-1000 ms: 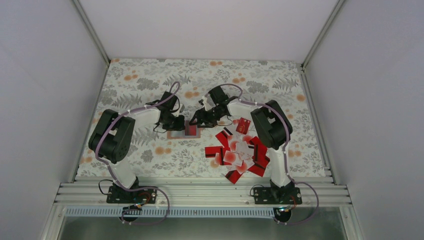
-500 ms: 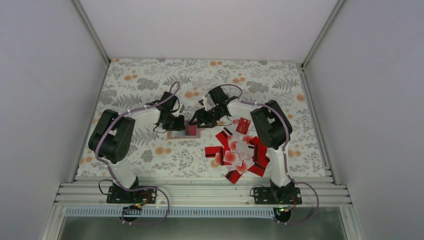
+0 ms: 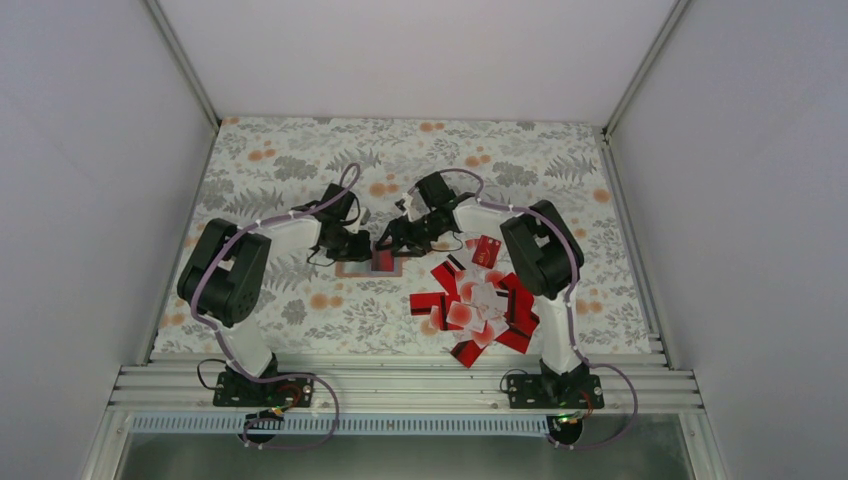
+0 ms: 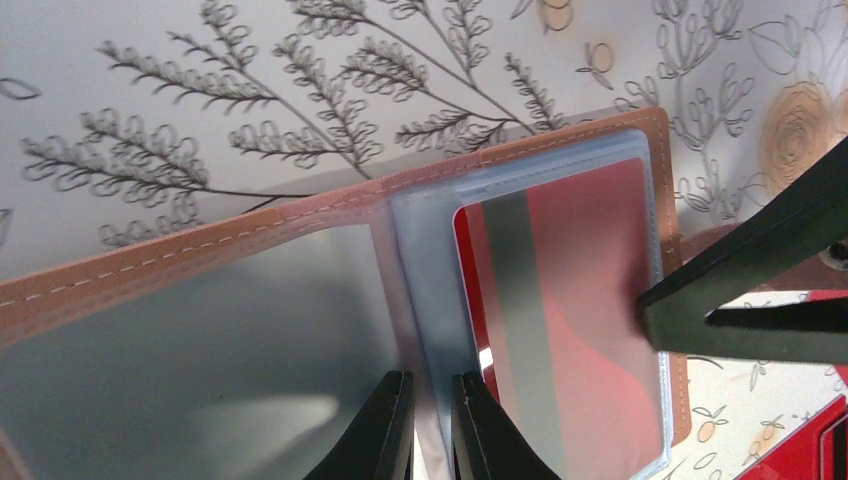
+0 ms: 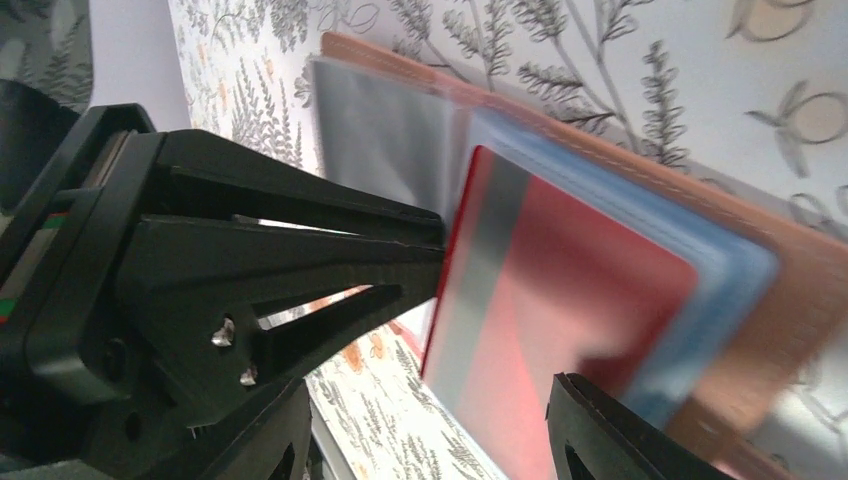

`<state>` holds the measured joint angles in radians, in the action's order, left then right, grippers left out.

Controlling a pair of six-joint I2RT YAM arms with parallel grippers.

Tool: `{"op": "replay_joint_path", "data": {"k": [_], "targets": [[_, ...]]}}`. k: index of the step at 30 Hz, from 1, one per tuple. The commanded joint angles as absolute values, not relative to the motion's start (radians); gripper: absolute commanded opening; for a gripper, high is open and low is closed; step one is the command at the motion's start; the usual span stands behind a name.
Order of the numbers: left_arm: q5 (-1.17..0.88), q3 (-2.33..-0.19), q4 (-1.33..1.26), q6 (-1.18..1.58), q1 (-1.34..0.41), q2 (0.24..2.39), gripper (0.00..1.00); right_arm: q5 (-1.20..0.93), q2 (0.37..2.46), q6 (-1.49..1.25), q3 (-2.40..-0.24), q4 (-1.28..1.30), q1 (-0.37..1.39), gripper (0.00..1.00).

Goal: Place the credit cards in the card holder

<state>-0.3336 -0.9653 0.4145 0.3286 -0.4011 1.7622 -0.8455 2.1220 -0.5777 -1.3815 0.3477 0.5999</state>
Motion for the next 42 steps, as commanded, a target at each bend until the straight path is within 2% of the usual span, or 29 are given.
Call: {"op": "replay_joint_path", "data": {"k": [1, 6, 10, 20, 42], "targets": [[-0.371, -0.937, 0.404, 0.331, -0.42, 1.804, 0.12, -0.899, 2.117, -0.6, -1.395, 0.313, 0.624, 0.61], [-0.358, -0.948, 0.424, 0.344, -0.42, 1.779, 0.13, -0.911, 2.111, -0.609, -1.416, 0.312, 0.625, 0.61], [-0.333, -0.962, 0.46, 0.346, -0.42, 1.752, 0.13, -0.79, 2.095, -0.545, -1.457, 0.455, 0.621, 0.61], [-0.285, -0.999, 0.539, 0.332, -0.416, 1.673, 0.14, -0.739, 2.063, -0.555, -1.395, 0.507, 0.615, 0.61], [-0.358, -0.921, 0.409, 0.284, -0.428, 1.753, 0.14, -0.744, 2.13, -0.554, -1.42, 0.534, 0.616, 0.61]]}}
